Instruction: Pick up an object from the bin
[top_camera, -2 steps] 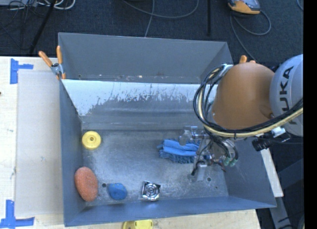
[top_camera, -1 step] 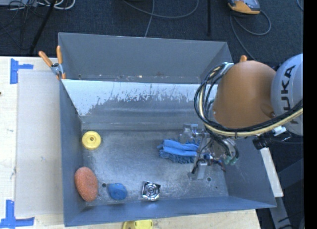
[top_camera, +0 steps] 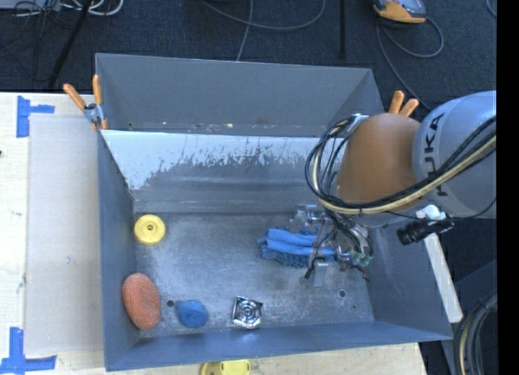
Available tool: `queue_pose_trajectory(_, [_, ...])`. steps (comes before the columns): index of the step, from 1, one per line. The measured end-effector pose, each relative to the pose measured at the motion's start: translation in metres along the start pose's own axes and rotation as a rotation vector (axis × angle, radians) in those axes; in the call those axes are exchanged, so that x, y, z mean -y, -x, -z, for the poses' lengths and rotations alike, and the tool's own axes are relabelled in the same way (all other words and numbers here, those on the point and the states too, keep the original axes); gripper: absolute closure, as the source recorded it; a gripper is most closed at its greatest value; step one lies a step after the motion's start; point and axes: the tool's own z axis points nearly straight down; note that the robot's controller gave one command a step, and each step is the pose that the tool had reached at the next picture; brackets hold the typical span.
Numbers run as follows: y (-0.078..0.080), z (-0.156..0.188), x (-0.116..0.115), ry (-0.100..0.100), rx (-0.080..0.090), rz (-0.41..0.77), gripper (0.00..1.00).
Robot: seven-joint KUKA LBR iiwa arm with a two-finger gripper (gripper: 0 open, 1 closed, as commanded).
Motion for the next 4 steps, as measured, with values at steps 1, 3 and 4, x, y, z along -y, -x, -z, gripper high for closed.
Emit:
queue_pose_trajectory(1, [0.0539, -0.0602, 0.0369, -0.001, -0.001, 0.1, 0.0])
queue_pose_trajectory(3, [0.053, -0.0598, 0.0371, -0.001, 0.0, 0.094, 0.0])
queue_pose_trajectory(4, [0.0457, -0.0581, 0.0415, 0.001, -0.006, -0.006, 1.0])
